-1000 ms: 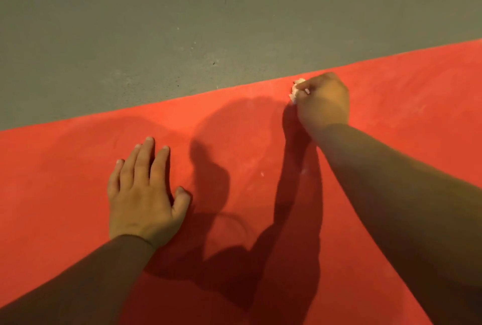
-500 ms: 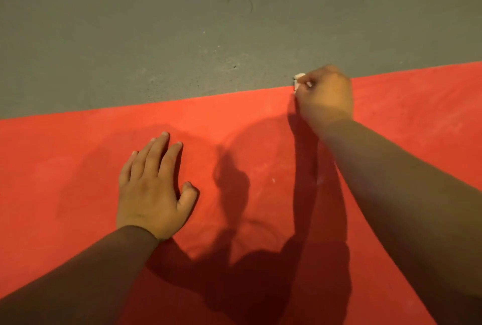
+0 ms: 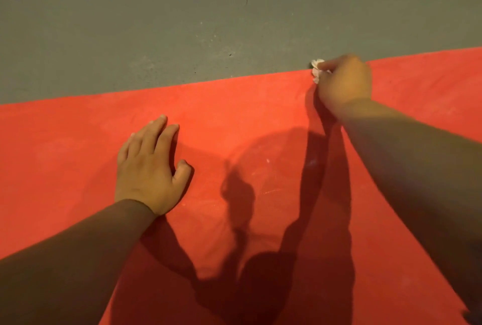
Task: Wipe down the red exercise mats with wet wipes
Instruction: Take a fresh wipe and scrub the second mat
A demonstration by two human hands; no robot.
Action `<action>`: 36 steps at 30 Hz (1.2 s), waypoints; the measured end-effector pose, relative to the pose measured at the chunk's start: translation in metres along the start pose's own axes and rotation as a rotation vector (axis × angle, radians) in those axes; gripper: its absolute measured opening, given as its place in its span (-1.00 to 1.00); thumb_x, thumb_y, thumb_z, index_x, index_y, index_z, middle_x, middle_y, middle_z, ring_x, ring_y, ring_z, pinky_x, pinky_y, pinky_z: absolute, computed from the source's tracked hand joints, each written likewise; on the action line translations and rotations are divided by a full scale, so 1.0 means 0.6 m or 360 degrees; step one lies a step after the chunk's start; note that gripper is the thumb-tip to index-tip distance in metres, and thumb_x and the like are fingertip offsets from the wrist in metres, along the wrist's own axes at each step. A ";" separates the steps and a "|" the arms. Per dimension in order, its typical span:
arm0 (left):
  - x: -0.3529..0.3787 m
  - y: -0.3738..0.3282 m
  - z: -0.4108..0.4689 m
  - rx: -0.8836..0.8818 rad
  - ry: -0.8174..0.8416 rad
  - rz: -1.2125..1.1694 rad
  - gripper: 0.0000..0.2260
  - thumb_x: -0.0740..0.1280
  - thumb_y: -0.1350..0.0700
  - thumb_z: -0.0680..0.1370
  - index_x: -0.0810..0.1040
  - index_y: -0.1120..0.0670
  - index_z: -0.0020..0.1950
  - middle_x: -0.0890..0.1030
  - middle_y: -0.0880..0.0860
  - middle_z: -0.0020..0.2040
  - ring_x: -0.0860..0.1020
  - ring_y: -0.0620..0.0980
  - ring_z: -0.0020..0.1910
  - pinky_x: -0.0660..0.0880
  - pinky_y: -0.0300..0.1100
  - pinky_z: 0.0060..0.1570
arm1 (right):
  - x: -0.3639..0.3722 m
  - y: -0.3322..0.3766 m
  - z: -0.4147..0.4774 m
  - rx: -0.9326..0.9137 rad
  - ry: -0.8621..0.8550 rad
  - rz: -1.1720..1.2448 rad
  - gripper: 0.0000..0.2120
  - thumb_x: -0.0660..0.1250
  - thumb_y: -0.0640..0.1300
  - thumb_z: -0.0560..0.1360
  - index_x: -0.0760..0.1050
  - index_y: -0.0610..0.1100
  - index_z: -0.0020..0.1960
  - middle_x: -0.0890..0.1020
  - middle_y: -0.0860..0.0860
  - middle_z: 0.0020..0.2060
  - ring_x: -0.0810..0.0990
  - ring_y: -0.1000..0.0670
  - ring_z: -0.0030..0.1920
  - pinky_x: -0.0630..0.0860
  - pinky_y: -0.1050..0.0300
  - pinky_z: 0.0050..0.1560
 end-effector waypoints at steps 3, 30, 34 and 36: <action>-0.004 -0.005 0.000 0.0011 0.0077 0.0012 -0.35 0.07 -0.15 0.41 0.35 0.11 0.44 0.28 0.13 0.49 0.26 0.19 0.44 0.16 0.15 0.38 | 0.028 0.047 -0.025 -0.0190 0.0119 -0.0159 -0.77 0.23 -0.20 0.52 0.62 -0.23 0.04 0.63 -0.21 0.03 0.57 -0.18 0.08 0.40 0.09 0.07; -0.027 -0.164 0.043 -0.0276 0.1252 0.0314 0.35 0.62 -0.16 0.14 -0.34 0.09 0.53 -0.33 0.30 0.50 -0.14 0.47 0.46 0.20 0.26 0.35 | -0.047 -0.188 -0.047 0.0012 -0.0013 -0.0112 -0.76 0.27 -0.17 0.49 0.61 -0.13 0.11 0.55 -0.16 0.09 0.52 -0.16 0.13 0.41 0.12 0.19; -0.029 -0.164 0.043 -0.0278 0.1240 0.0328 0.35 0.62 -0.17 0.13 -0.33 0.09 0.53 -0.32 0.30 0.50 -0.12 0.47 0.46 0.20 0.25 0.34 | -0.016 -0.064 -0.167 -0.0431 0.0087 0.0188 -0.84 0.29 -0.22 0.51 0.63 -0.22 -0.01 0.59 -0.19 -0.18 0.56 -0.18 -0.10 0.44 0.04 -0.02; -0.030 -0.164 0.043 -0.0277 0.1230 0.0343 0.36 0.62 -0.18 0.12 -0.33 0.09 0.53 -0.32 0.29 0.50 -0.11 0.47 0.46 0.20 0.24 0.35 | -0.010 -0.011 -0.233 -0.0710 0.0387 0.0396 -0.84 0.31 -0.19 0.50 0.64 -0.20 -0.03 0.57 -0.07 -0.26 0.55 -0.13 -0.18 0.55 0.07 -0.12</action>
Point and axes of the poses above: each hand's wrist, its own z-axis towards the middle knuckle, its own x-axis out of the palm, y = z × x, the point moved 1 cm from there along z, towards the middle knuckle
